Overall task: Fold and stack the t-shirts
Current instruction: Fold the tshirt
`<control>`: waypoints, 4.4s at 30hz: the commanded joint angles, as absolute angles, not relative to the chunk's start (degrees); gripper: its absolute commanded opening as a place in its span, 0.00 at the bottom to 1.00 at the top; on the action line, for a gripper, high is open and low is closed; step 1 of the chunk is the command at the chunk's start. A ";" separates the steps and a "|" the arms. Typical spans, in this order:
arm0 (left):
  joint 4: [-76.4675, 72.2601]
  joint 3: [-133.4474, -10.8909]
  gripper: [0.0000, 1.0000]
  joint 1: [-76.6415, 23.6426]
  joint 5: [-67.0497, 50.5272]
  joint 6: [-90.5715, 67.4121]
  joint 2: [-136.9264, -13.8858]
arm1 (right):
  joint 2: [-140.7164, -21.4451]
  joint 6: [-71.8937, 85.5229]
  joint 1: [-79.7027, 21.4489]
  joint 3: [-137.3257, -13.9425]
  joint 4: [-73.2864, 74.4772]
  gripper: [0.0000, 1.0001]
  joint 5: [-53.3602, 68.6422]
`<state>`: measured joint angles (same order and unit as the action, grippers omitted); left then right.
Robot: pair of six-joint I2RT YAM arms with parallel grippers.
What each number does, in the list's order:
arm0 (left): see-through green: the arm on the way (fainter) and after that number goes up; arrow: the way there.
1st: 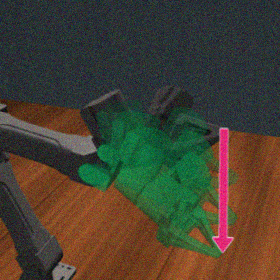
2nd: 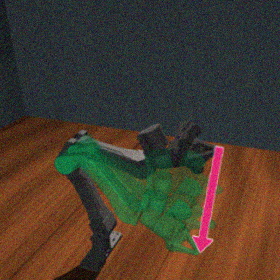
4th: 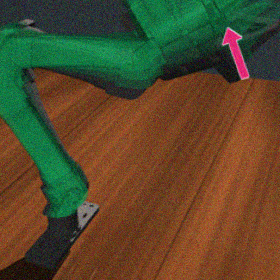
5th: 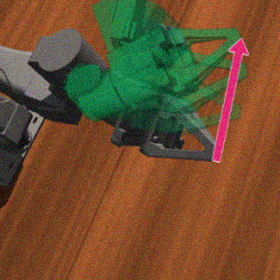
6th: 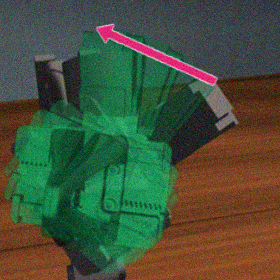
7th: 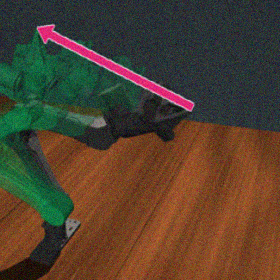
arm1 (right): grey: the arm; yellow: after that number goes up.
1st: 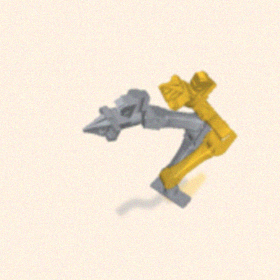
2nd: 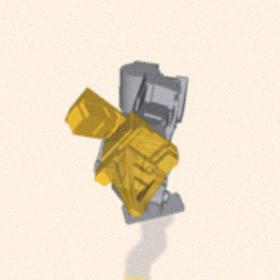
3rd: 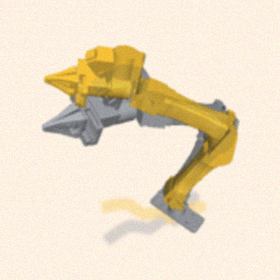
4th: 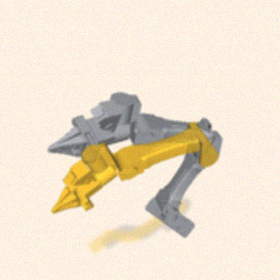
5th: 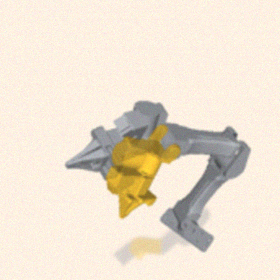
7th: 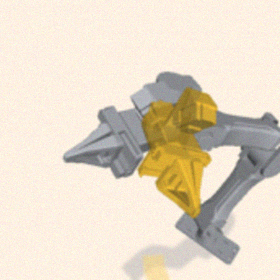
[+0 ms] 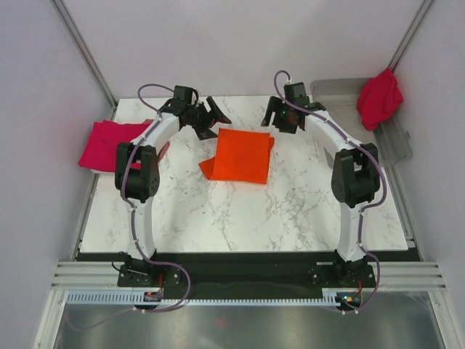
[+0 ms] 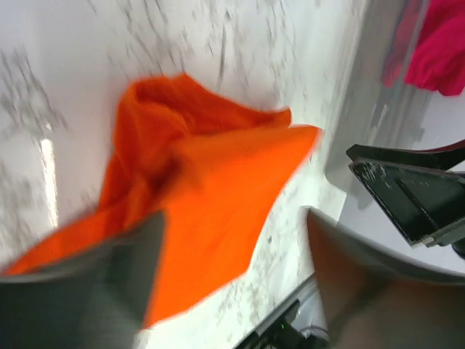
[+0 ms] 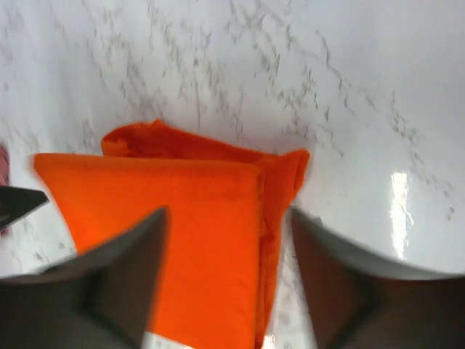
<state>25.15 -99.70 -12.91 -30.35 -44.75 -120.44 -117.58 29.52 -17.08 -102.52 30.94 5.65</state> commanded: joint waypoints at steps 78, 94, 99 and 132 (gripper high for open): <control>46.67 -105.21 0.45 -26.98 14.86 -22.59 -117.34 | -98.09 26.45 -10.72 -58.63 12.57 0.67 8.62; 18.48 -82.46 0.96 -24.09 -0.42 -21.36 -101.34 | -85.79 32.87 -10.46 -48.96 1.59 0.95 -0.18; 13.64 -83.93 0.88 -23.99 -12.37 -20.65 -107.12 | -85.43 39.35 -10.63 -44.30 -8.25 0.87 5.53; 20.56 -104.06 0.55 -23.21 -19.25 -25.75 -131.13 | -109.07 42.01 -13.45 -58.27 -10.37 0.56 -2.28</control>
